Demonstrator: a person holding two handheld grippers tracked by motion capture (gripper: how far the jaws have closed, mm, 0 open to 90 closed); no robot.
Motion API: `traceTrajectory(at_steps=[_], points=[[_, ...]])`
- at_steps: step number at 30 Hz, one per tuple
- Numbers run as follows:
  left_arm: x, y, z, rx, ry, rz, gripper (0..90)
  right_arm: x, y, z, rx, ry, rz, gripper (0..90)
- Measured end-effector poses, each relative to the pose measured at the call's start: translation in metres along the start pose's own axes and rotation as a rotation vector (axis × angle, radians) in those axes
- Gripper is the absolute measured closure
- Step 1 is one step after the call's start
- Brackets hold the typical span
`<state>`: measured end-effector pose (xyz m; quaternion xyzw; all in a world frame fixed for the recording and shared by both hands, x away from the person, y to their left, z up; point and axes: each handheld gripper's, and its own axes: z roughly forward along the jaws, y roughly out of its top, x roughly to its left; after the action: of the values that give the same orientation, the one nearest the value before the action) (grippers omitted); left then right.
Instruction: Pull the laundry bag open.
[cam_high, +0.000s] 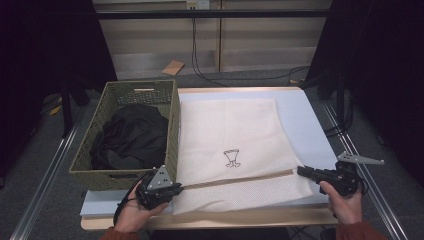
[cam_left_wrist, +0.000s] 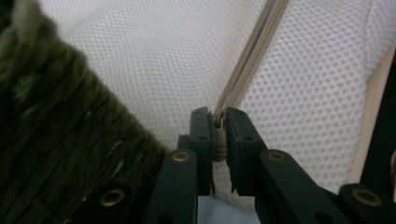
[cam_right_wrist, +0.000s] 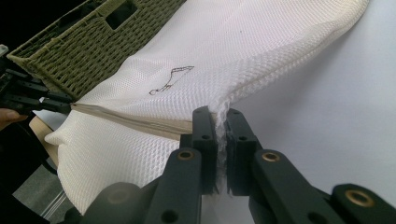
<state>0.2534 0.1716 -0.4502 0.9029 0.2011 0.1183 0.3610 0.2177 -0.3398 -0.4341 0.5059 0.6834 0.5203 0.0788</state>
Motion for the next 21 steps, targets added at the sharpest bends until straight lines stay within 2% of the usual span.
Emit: traceTrajectory(at_steps=[2,4,7,8,10,17,21], points=[[0.000,-0.003,-0.002,-0.011,-0.002,-0.033,81.9,0.000,0.000,0.000,0.000,-0.003,-0.001,84.8],[0.002,-0.006,-0.004,0.020,0.016,-0.022,82.0,-0.001,0.000,-0.001,-0.001,-0.010,0.002,84.8],[0.007,-0.015,-0.008,-0.003,0.023,-0.057,81.9,-0.003,-0.001,-0.001,-0.005,-0.011,0.005,84.8],[0.008,-0.016,-0.010,0.015,0.029,-0.044,82.0,-0.002,-0.001,-0.001,0.003,-0.011,0.006,84.8],[0.006,-0.017,-0.009,0.001,0.030,-0.053,81.9,-0.002,-0.002,0.000,0.002,-0.012,0.002,84.8],[0.008,-0.017,-0.012,0.015,0.042,-0.050,81.9,-0.003,-0.002,0.000,0.005,-0.014,0.000,84.8],[0.008,-0.018,-0.012,0.024,0.032,-0.043,81.9,-0.003,-0.003,0.000,0.013,-0.018,-0.001,84.8]])
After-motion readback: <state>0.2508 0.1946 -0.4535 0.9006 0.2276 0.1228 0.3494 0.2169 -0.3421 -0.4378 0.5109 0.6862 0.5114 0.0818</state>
